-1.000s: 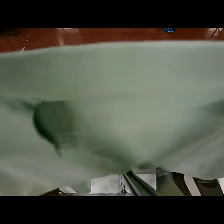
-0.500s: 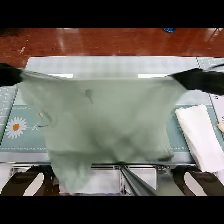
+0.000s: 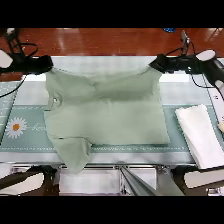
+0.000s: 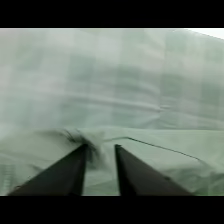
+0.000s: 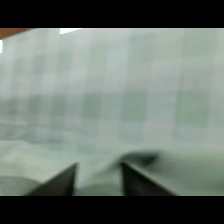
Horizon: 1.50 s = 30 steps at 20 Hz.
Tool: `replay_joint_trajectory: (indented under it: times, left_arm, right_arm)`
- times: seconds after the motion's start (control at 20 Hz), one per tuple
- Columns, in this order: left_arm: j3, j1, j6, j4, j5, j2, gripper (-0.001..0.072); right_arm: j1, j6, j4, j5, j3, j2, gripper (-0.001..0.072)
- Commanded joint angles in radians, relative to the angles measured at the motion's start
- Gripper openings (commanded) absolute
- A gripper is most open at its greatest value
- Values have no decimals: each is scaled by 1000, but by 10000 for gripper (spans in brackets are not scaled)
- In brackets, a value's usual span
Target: Fold the shirts.
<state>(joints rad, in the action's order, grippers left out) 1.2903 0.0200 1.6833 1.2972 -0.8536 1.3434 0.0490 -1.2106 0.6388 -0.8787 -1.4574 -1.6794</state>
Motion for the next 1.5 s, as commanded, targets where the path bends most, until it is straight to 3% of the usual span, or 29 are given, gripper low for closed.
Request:
replay_joint_trajectory:
  times: [0.0,0.1,0.2,0.3,0.4,0.5,0.75,1.0,1.45]
  left_arm:
    - [85,22,67,-131,-101,113,506]
    - [131,90,8,-105,-238,113,506]
    - [136,183,5,-5,-341,64,506]
    - [107,282,-13,43,-415,-5,506]
    - [-12,374,-22,40,-442,-102,506]
    - [-219,468,-57,-20,-438,-211,504]
    - [-658,773,-261,-459,-483,-315,505]
    - [-772,740,-266,-264,-450,-326,506]
    - [-775,644,-283,-250,-474,-201,506]
  right_arm:
    - [23,-96,-11,-76,-135,-128,412]
    - [94,-103,-2,-211,-137,-95,408]
    - [197,-100,10,-422,-137,-50,408]
    - [278,-90,126,-568,-113,23,408]
    - [332,-97,243,-534,17,150,408]
    - [373,-85,258,-455,215,280,408]
    - [398,30,167,-342,715,589,408]
    - [397,30,125,-324,923,765,408]
    - [397,31,115,-304,957,780,408]
